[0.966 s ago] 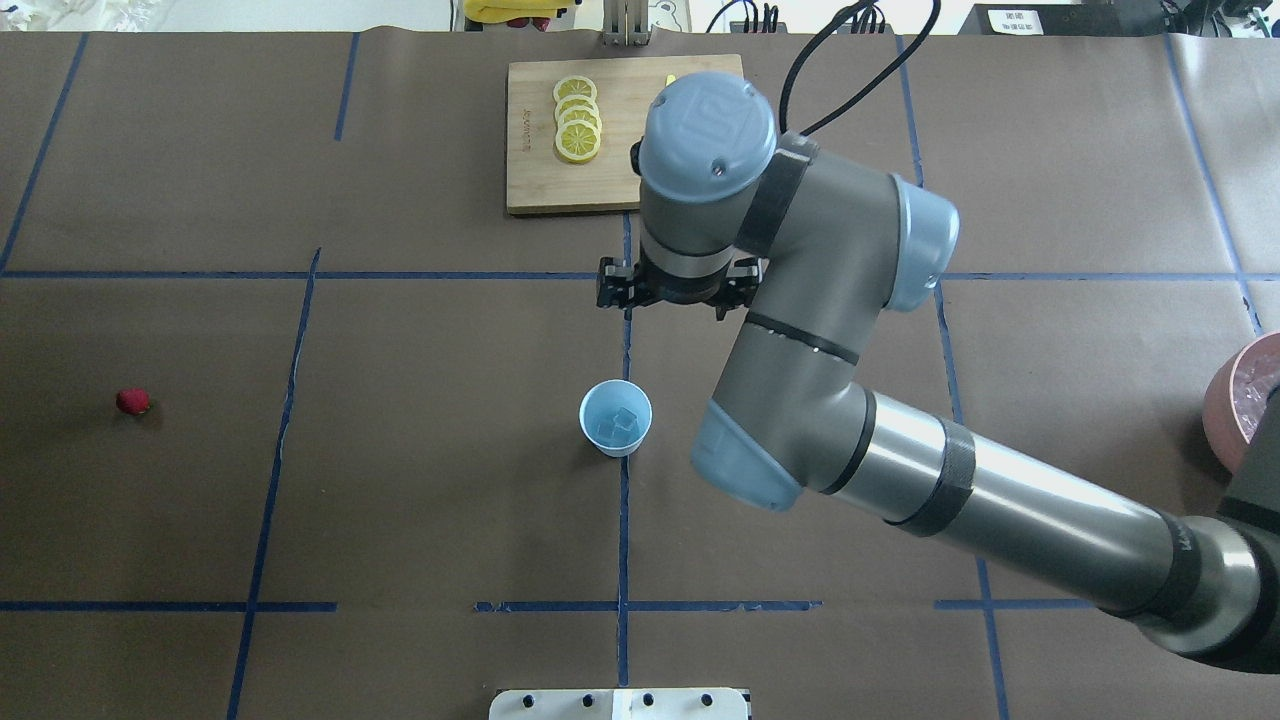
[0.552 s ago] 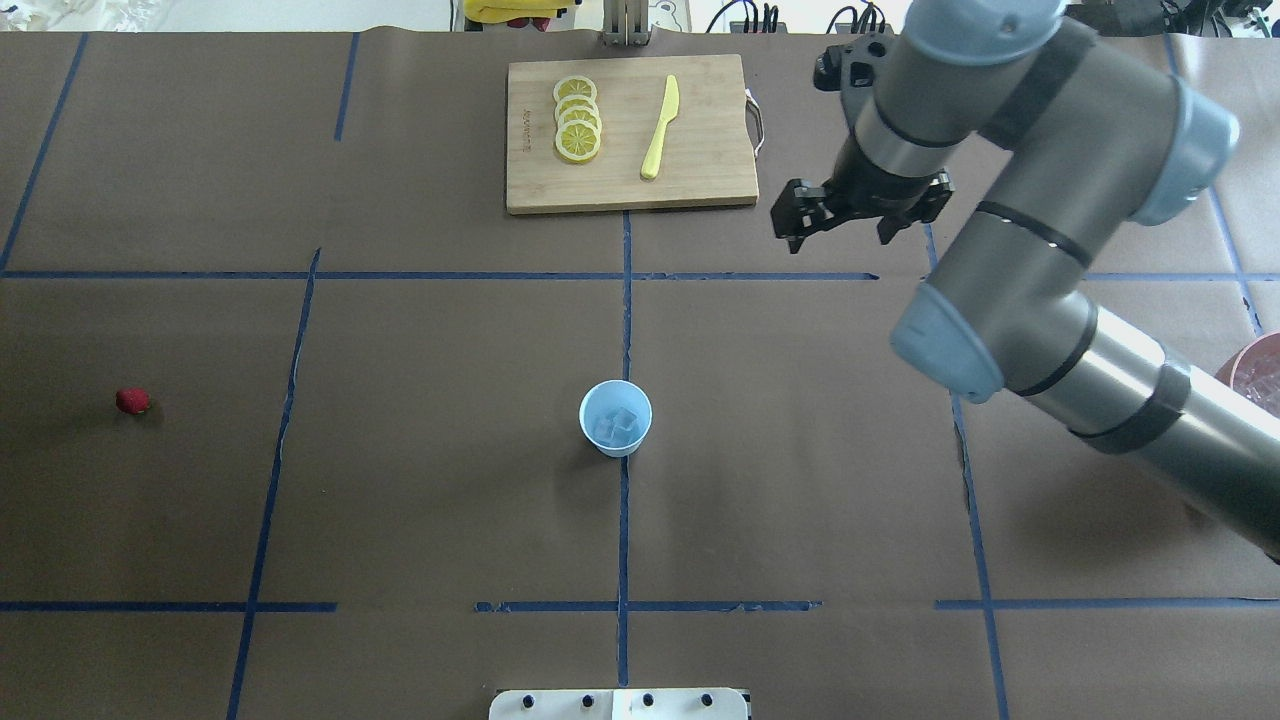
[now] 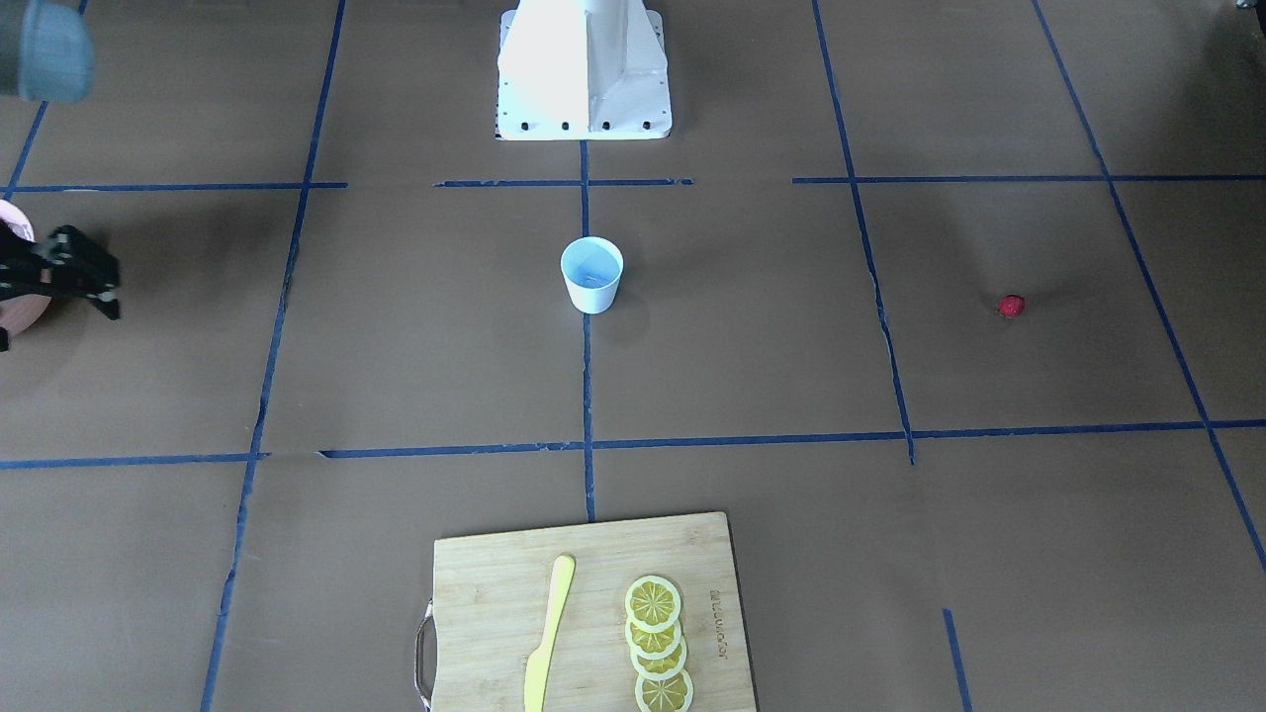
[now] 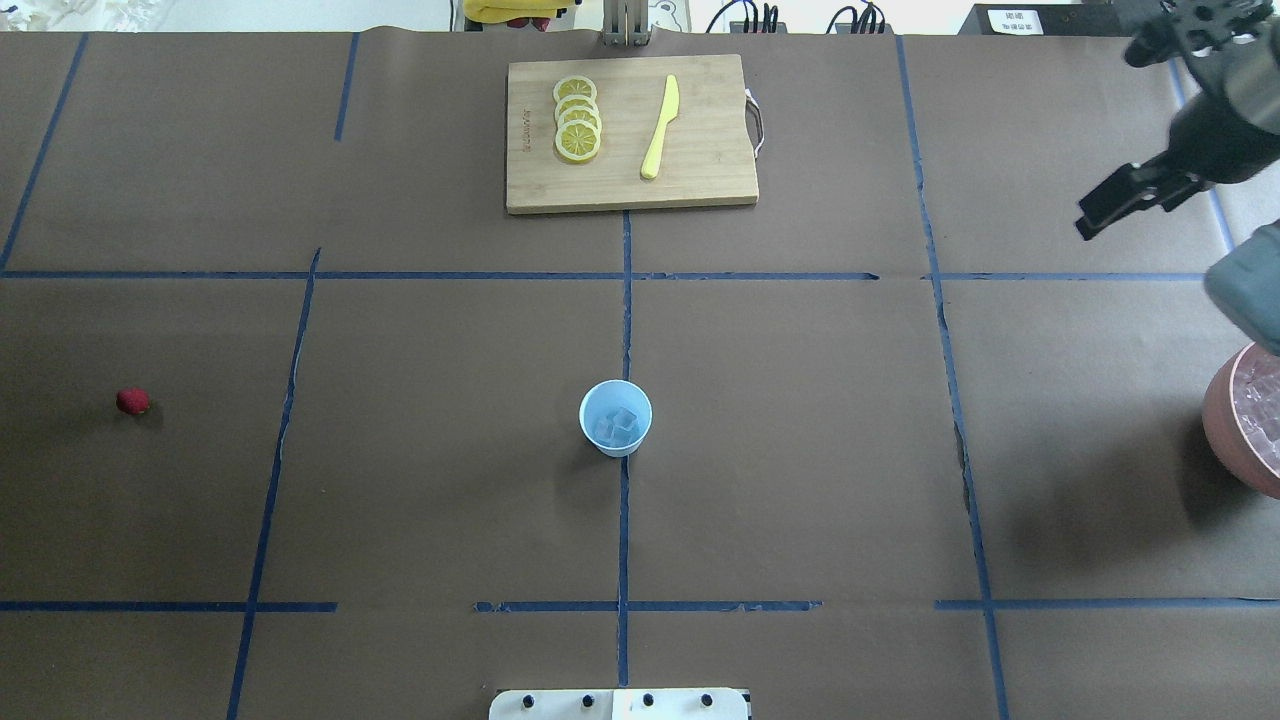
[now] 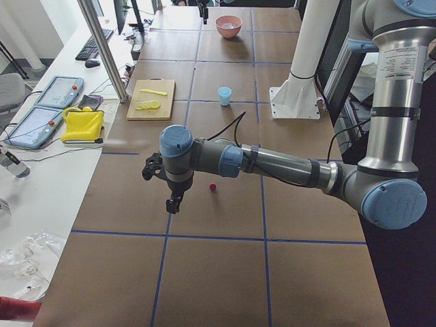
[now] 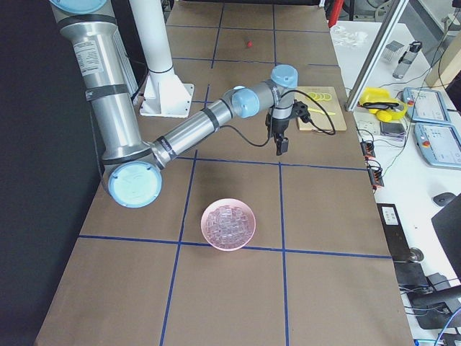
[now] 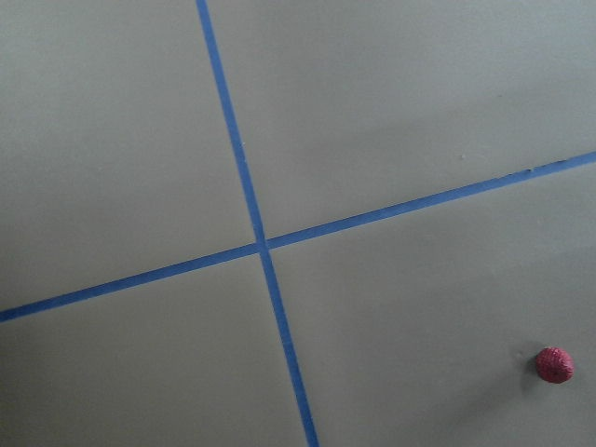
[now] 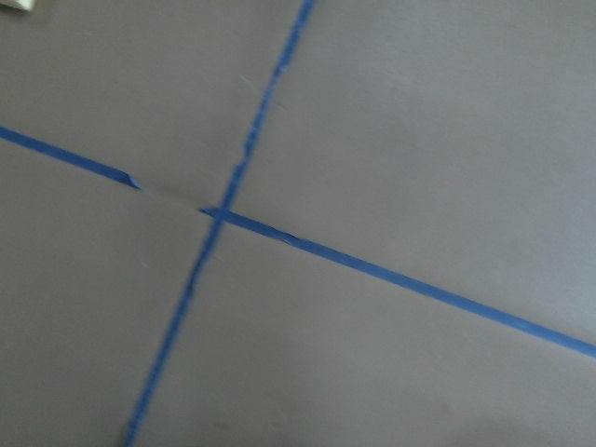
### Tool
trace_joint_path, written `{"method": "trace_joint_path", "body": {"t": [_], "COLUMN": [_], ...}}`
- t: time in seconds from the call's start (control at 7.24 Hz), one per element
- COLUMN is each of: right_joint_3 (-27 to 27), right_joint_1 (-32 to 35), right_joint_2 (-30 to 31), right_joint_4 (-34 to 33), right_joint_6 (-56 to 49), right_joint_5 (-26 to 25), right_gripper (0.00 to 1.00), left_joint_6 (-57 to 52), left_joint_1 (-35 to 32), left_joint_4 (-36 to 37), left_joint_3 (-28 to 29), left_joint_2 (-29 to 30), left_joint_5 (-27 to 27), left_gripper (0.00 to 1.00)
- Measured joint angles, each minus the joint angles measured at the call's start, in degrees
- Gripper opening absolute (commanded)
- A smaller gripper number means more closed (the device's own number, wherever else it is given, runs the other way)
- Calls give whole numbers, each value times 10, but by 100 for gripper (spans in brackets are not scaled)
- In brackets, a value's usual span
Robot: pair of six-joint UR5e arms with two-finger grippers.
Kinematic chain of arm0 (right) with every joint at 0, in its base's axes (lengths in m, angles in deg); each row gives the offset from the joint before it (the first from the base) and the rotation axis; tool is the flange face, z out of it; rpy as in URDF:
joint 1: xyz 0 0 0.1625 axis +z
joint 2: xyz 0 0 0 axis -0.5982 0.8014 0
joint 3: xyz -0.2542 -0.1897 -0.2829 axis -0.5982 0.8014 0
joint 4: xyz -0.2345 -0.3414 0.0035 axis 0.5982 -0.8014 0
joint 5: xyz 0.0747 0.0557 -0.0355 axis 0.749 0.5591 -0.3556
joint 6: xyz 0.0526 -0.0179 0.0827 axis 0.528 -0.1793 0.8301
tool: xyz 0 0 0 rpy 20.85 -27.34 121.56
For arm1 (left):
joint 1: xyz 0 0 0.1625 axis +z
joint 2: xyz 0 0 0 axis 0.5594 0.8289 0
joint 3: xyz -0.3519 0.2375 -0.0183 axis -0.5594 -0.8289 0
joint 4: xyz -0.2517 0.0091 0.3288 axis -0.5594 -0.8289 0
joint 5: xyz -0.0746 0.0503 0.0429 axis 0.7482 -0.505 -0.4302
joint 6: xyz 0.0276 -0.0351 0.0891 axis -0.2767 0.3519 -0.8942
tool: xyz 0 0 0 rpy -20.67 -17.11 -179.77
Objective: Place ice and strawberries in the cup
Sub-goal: 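Withdraw the right gripper back toward the pink bowl, then reach the left gripper down and grasp the red strawberry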
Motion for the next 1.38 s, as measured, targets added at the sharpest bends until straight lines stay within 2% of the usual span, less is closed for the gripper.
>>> {"method": "trace_joint_path", "body": {"t": [0.28,0.69,1.1,1.38], "right_joint_3": [15,91,102,103], "right_joint_1": [119,229,249,249], "right_joint_2": [100,175,187,188], "right_joint_4": [0,6,6,6], "right_joint_6": [-179,-309,-322,-323], "right_joint_5": [23,23,23,24], "right_gripper": [99,99,99,99], "left_joint_6": [49,176,378,470], "left_joint_1": [34,79,190,269], "left_joint_4": [-16,-83,-248,-309], "left_joint_3": [-2,-3,-5,0], "left_joint_2": [0,-3,-52,-65], "left_joint_5": [-2,-5,-55,-102], "left_gripper": [100,100,100,100]}}
